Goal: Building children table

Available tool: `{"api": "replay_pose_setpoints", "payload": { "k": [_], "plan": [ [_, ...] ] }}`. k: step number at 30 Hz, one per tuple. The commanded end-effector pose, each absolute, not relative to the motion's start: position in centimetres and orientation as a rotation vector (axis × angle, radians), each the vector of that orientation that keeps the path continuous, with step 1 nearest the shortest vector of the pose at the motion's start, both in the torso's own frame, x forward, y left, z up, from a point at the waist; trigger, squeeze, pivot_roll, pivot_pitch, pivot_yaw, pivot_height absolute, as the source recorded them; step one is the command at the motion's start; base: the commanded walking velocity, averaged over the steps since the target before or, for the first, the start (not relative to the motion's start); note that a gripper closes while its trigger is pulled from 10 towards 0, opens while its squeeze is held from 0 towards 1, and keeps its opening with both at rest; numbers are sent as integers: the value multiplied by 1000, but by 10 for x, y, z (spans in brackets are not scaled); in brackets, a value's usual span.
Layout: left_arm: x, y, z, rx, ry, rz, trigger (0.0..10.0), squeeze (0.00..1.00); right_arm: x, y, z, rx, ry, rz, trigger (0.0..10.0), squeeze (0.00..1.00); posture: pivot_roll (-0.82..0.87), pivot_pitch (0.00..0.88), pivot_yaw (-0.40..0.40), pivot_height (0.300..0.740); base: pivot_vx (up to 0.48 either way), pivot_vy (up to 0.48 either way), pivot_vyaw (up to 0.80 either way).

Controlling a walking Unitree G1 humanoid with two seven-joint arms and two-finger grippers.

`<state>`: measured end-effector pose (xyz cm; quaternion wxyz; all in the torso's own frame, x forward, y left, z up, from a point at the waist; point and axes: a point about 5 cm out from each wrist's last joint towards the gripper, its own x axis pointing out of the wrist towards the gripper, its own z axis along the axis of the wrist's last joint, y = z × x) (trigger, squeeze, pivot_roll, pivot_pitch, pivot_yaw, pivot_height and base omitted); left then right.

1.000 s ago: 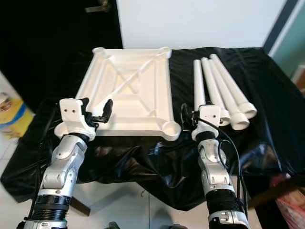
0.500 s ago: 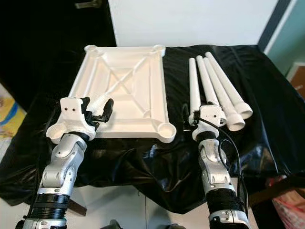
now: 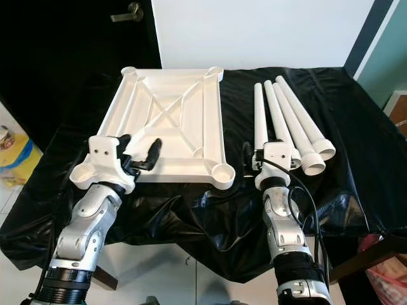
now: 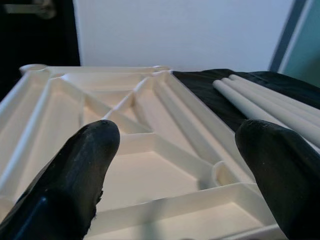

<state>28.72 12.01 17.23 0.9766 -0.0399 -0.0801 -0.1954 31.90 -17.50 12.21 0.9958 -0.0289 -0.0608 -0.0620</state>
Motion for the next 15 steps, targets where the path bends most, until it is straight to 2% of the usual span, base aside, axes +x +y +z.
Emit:
{"api": "replay_pose_setpoints", "payload": {
  "k": [1, 6, 10, 15],
  "plan": [
    [278, 104, 173, -59, -148, -654, 10000, 0, 324, -177, 116, -49, -58, -152, 10000, 0, 11, 0, 19, 740, 0, 0, 0],
    [274, 98, 173, -39, -129, -709, 10000, 0, 329, -178, 113, -26, -11, -169, 10000, 0, 12, 0, 19, 740, 0, 0, 0],
    [265, 83, 172, 2, -100, -798, 10000, 0, 346, -175, 112, -6, 59, -165, 10000, 0, 33, 0, 18, 740, 0, 0, 0],
    [261, 82, 172, -3, -87, -801, 10000, 0, 350, -175, 109, 8, 95, -178, 10000, 0, 49, 6, 11, 740, 0, 0, 0]
  ]
}}
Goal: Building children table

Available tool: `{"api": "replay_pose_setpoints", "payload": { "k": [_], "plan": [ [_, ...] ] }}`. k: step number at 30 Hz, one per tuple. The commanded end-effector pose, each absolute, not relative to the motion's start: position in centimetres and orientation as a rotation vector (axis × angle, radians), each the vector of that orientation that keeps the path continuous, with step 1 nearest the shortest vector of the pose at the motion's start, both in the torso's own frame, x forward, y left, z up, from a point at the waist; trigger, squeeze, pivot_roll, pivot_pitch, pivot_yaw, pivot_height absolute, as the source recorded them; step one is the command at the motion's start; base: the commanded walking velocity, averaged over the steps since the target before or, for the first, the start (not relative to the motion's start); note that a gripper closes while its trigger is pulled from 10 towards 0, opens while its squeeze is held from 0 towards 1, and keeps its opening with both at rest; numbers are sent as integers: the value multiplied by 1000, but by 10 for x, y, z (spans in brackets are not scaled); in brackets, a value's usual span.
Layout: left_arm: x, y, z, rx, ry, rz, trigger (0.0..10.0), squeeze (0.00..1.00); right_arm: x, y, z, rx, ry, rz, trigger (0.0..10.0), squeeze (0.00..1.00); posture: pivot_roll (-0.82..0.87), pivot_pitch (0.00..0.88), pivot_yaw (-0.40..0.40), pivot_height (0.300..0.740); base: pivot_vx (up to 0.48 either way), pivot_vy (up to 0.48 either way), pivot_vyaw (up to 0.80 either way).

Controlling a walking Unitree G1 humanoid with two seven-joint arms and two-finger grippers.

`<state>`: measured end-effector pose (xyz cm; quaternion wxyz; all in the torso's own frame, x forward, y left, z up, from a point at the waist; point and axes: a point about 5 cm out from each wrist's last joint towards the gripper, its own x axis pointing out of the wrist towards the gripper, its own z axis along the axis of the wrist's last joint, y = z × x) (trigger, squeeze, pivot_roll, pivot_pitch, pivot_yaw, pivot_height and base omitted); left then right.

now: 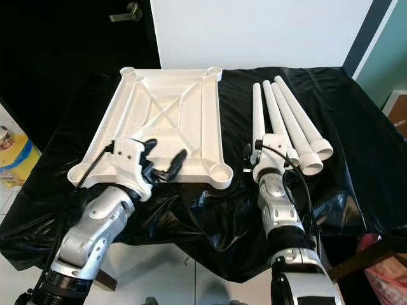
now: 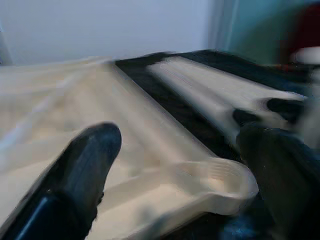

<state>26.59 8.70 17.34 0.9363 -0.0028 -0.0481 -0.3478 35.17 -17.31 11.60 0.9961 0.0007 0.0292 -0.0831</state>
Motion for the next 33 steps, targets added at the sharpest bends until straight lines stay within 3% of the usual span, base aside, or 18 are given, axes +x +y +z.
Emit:
{"api": "replay_pose_setpoints", "payload": {
  "k": [1, 10, 20, 22, 26, 27, 33],
  "plan": [
    [259, 82, 171, -4, -80, -798, 10000, 0, 352, -174, 108, 17, 110, -183, 10000, 0, 49, 6, 11, 740, 0, 0, 0],
    [256, 80, 170, 10, -54, -772, 10000, 0, 369, -162, 105, 76, 219, -136, 10000, 0, 74, 11, -1, 740, 0, 0, 0],
    [258, 84, 171, 27, -56, -754, 10000, 0, 369, -157, 92, 147, 335, -120, 10000, 0, 83, 5, -10, 740, 0, 0, 0],
    [260, 83, 171, 30, -49, -743, 10000, 0, 369, -156, 89, 153, 356, -110, 3647, 0, 77, 0, -14, 740, 0, 0, 0],
    [261, 83, 171, 30, -46, -738, 10000, 0, 369, -156, 88, 161, 361, -110, 3647, 0, 77, 0, -14, 740, 0, 0, 0],
    [262, 83, 171, 31, -50, -736, 10000, 0, 369, -156, 88, 161, 360, -109, 0, 0, 77, 0, -14, 740, 0, 0, 0],
    [268, 83, 173, 34, -48, -714, 10000, 0, 368, -160, 88, 151, 349, -119, 0, 0, 61, 0, -9, 740, 0, 0, 0]
  ]
}}
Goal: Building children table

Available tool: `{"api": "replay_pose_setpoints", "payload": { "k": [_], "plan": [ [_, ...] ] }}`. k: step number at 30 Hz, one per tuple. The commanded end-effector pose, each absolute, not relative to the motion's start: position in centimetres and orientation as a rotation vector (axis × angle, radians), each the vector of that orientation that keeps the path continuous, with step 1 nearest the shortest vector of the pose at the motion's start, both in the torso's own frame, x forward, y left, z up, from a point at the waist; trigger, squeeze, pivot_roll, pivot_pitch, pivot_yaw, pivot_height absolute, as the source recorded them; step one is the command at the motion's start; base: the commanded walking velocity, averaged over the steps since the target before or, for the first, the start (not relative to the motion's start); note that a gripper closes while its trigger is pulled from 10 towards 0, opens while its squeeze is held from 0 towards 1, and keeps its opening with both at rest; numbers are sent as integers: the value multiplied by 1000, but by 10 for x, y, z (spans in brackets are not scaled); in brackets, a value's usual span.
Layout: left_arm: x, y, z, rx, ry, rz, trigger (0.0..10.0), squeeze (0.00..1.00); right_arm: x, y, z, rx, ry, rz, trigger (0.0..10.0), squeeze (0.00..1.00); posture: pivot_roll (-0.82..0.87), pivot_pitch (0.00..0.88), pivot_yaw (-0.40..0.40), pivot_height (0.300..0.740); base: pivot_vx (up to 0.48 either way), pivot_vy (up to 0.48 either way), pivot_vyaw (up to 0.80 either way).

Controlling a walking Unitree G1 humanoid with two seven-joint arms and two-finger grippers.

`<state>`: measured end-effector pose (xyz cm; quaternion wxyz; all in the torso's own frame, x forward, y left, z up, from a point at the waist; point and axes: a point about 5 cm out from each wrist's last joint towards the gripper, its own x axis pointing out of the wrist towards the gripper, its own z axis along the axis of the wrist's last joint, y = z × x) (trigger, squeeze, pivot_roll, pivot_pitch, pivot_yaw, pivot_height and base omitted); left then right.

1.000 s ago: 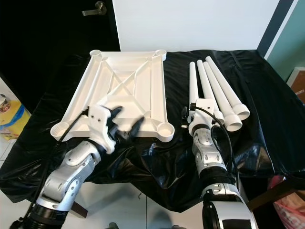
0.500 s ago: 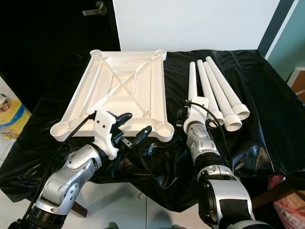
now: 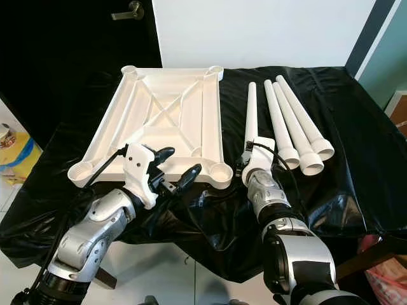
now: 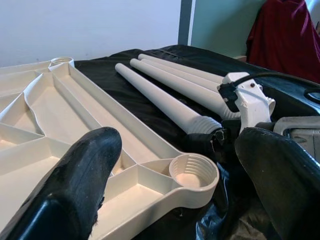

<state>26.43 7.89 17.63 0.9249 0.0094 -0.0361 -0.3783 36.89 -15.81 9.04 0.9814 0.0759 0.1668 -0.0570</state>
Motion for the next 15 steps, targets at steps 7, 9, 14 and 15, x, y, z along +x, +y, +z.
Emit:
{"api": "replay_pose_setpoints", "payload": {
  "k": [7, 9, 14, 15],
  "plan": [
    [280, 92, 174, 12, -40, -643, 10000, 0, 365, -161, 98, 60, 184, -67, 10000, 0, 50, 0, -7, 740, 0, 0, 0],
    [281, 92, 175, 6, -40, -639, 10000, 0, 364, -162, 99, 56, 155, -61, 10000, 0, 50, 0, -7, 740, 0, 0, 0],
    [281, 97, 175, -43, -38, -637, 10000, 0, 358, -167, 100, 94, 100, -80, 10000, 0, 47, 0, -6, 740, 0, 0, 0],
    [281, 97, 175, -43, -38, -637, 10000, 0, 358, -167, 100, 94, 100, -80, 10000, 0, 47, 0, -6, 740, 0, 0, 0]
  ]
}}
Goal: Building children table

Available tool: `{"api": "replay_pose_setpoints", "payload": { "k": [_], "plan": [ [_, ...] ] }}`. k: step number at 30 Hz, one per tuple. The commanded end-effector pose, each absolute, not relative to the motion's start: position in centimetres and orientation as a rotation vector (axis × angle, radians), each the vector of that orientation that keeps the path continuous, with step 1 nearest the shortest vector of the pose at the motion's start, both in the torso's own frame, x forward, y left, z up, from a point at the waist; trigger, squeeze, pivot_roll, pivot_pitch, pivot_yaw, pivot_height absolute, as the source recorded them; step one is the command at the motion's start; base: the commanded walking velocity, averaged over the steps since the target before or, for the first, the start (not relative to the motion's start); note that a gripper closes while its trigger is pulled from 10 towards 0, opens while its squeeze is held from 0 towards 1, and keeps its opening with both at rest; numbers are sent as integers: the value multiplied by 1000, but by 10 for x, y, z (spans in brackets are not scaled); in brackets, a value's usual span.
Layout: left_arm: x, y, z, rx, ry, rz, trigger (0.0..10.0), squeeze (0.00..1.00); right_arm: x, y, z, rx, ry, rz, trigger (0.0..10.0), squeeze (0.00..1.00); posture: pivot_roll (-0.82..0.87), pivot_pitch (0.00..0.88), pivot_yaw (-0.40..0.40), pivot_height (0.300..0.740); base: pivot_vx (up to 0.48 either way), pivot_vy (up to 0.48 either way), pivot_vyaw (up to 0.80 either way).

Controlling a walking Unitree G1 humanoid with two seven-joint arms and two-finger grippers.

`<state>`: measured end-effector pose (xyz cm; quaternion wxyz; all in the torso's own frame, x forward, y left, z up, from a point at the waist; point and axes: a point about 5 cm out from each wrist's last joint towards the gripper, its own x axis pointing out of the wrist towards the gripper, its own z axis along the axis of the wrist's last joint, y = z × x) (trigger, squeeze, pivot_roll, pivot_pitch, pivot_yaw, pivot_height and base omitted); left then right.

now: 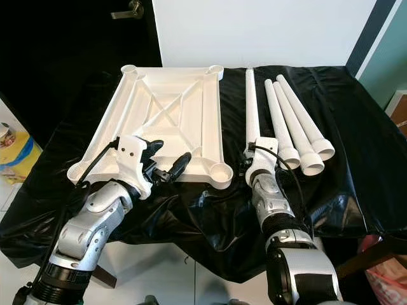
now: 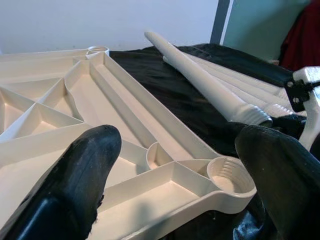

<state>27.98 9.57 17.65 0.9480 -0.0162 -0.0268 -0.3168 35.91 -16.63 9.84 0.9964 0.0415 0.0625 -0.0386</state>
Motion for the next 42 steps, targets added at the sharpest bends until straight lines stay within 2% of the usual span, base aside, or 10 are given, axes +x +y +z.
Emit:
{"api": "replay_pose_setpoints", "payload": {
  "k": [1, 2, 8, 14, 15, 17, 21, 25, 28, 42],
  "plan": [
    [282, 98, 176, -62, -39, -638, 10000, 624, 356, -168, 102, 110, 69, -78, 10000, 0, 44, 0, -4, 740, 0, 0, 0],
    [282, 99, 177, -99, -45, -651, 10000, 1000, 353, -168, 106, 118, 17, -73, 10000, 0, 40, 0, -3, 740, 0, 0, 0],
    [282, 97, 181, -161, -54, -694, 10000, 1000, 344, -163, 119, 105, -119, -20, 10000, 0, 36, 0, 0, 740, 0, 0, 0],
    [289, 95, 181, -104, -35, -744, 10000, 1000, 334, -151, 122, 108, -181, 94, 10000, 0, 28, 0, 2, 740, 0, 0, 0],
    [293, 93, 184, -146, -28, -765, 10000, 0, 331, -146, 122, 114, -190, 131, 10000, 0, 23, 0, 5, 740, 0, 0, 0],
    [301, 88, 197, -269, -43, -835, 10000, 0, 327, -136, 126, 128, -219, 214, 10000, 0, 22, 0, 3, 740, 0, 0, 0],
    [307, 84, 213, -380, -67, -933, 10000, 0, 321, -127, 128, 116, -241, 298, 10000, 0, 16, 0, 9, 740, 0, 0, 0],
    [307, 84, 213, -380, -67, -933, 10000, 0, 321, -127, 128, 116, -241, 298, 10000, 0, 16, 0, 9, 740, 0, 0, 0],
    [312, 84, 221, -478, -53, -1006, 10000, 0, 312, -118, 131, 86, -279, 407, 10000, 0, 4, 0, 23, 740, 0, 0, 0],
    [336, 93, 218, -417, 34, -977, 10000, 0, 290, -97, 139, 154, -352, 597, 10000, 0, 8, 0, 33, 740, 0, 0, 0]
  ]
}}
